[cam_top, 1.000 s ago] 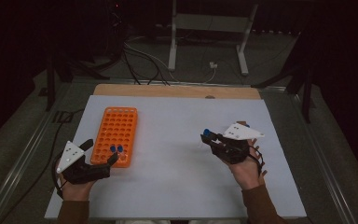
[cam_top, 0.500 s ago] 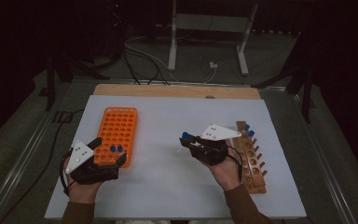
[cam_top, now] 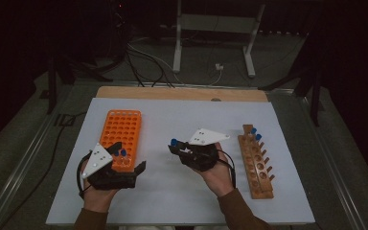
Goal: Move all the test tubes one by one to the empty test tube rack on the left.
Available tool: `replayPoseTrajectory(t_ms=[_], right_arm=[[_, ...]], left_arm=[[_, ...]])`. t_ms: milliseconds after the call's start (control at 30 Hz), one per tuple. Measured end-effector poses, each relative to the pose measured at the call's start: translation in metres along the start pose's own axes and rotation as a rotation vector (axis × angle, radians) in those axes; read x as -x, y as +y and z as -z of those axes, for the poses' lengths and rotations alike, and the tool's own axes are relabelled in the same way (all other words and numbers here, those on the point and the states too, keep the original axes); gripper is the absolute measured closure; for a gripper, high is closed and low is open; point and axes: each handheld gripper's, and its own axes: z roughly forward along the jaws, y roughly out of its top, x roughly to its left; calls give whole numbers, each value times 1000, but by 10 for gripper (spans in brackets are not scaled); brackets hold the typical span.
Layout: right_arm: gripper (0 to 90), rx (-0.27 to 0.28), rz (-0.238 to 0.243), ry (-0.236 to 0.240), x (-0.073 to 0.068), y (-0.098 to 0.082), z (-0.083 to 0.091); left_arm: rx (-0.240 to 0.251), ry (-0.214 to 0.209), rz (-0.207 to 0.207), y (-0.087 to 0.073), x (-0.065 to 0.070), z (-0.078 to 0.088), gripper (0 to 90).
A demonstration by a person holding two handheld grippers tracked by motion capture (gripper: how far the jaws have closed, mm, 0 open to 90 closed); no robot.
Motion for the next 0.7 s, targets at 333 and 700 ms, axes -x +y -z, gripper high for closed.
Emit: replayPoseTrajectory(t_ms=[333,700], right_arm=[[765,-4,-1,31,-2,7,-5],[765,-11,6,66,-9,7,-11]], left_arm=[[-75,-134,-54,4,20,-31,98],[-115,-151,-101,2,24,-47,537]])
